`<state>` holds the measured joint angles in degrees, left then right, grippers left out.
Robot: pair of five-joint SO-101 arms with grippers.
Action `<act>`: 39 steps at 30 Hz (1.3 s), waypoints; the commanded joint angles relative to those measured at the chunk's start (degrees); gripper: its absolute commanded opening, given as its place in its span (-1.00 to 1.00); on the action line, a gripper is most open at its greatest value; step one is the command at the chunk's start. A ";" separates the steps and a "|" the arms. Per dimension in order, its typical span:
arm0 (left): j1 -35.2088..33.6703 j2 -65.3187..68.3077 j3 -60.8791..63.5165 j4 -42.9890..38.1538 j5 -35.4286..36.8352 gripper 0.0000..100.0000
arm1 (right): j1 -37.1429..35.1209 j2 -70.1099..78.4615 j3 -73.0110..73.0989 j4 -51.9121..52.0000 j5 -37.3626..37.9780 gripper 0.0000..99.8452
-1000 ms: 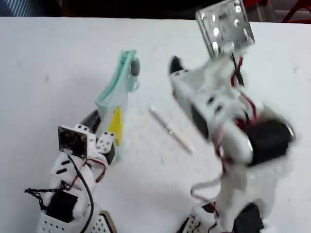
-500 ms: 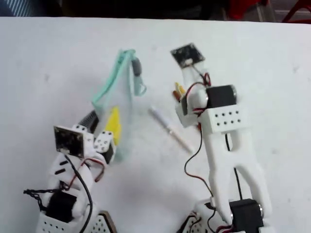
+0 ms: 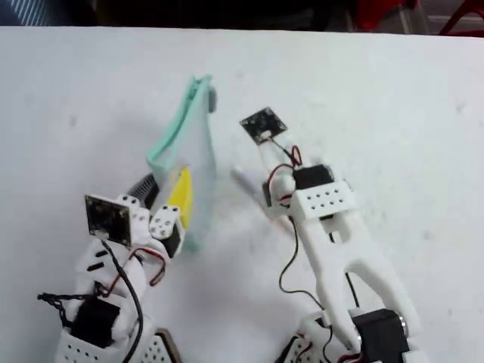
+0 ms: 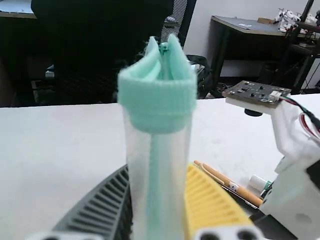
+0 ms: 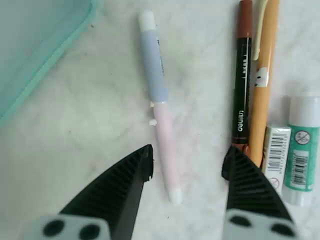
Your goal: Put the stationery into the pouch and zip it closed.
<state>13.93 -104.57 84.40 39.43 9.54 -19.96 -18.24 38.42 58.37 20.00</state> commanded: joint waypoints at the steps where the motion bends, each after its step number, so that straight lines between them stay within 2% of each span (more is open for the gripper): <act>1: 0.92 0.22 -3.16 -0.09 -1.14 -0.83 | -2.68 -1.01 1.76 -4.26 2.37 -0.56; 3: 0.92 0.22 -2.99 -0.09 -1.41 -0.83 | -3.65 -0.92 2.90 -6.02 2.73 -0.56; 9: 0.75 0.22 1.49 -1.23 -8.09 -0.83 | -3.74 2.86 3.08 -8.31 2.73 -0.56; 12: -1.27 0.22 2.02 -1.41 -8.09 -0.81 | -3.74 8.22 1.14 -9.71 2.73 -0.56; 15: -3.12 0.22 1.93 -0.53 -7.82 -0.68 | -3.47 12.70 -1.85 -9.63 2.73 -0.56; 19: -3.91 0.22 0.88 2.90 -2.99 -0.55 | -4.09 16.48 -3.25 -10.24 2.73 -0.57; 24: -3.74 0.22 -2.55 8.26 -2.64 -0.54 | -3.47 17.71 -3.78 -12.44 2.64 -0.70; 39: -3.82 0.22 -0.97 8.00 -2.37 -0.55 | -3.56 18.51 -3.43 -14.20 2.64 -0.71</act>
<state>10.59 -104.04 84.84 47.69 6.29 -23.56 0.48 37.01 45.10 22.20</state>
